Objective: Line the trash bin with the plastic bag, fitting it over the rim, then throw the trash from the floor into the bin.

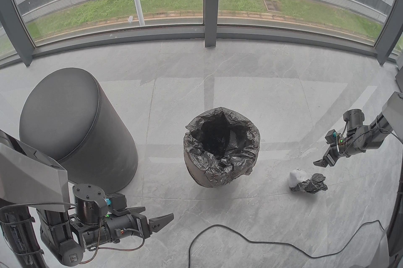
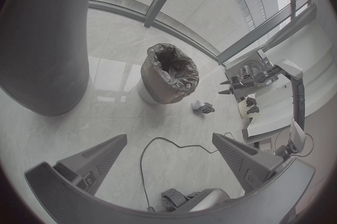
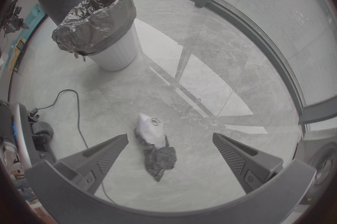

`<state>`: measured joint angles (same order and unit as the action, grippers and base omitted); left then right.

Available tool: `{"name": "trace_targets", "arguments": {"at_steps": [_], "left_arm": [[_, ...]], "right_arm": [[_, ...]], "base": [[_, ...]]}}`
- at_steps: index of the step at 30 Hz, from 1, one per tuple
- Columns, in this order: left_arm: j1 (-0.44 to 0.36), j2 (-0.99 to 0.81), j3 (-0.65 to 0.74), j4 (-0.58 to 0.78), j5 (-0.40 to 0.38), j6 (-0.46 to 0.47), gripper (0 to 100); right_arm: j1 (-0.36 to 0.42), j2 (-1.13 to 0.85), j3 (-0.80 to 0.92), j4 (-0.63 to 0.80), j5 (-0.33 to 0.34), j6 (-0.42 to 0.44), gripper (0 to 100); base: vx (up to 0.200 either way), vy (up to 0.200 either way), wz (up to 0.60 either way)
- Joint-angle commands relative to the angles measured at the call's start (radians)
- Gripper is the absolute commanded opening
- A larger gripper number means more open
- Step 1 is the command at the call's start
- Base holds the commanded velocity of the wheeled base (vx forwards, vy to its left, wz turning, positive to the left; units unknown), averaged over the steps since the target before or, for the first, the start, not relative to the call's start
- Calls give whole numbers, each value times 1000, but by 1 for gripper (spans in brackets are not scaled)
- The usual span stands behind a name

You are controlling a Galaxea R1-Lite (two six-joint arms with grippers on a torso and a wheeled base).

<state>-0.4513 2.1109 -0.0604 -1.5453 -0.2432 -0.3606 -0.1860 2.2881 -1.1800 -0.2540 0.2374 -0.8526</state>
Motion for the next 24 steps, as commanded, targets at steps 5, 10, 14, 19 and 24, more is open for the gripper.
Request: {"name": "trace_targets", "arguments": {"at_steps": [5, 10, 14, 19, 24], "left_arm": [[-132, 6, -87, -2, 1, 5, 100], [-136, 67, -133, -4, 1, 6, 100], [-136, 95, -157, -4, 1, 6, 100], [-136, 115, -162, -4, 1, 6, 100], [-136, 116, -157, -4, 1, 6, 100]], "right_arm": [[-36, 326, -467, 249, 80, -105, 100], [-32, 360, -512, 323, 82, -102, 100], [-32, 409, -656, 440, 86, -112, 100], [-13, 505, -820, 472, 140, -151, 100], [19, 590, -820, 588, 158, -184, 100]], "base": [[0, 0, 0], [0, 0, 0], [0, 0, 0], [0, 0, 0], [0, 0, 0]]}}
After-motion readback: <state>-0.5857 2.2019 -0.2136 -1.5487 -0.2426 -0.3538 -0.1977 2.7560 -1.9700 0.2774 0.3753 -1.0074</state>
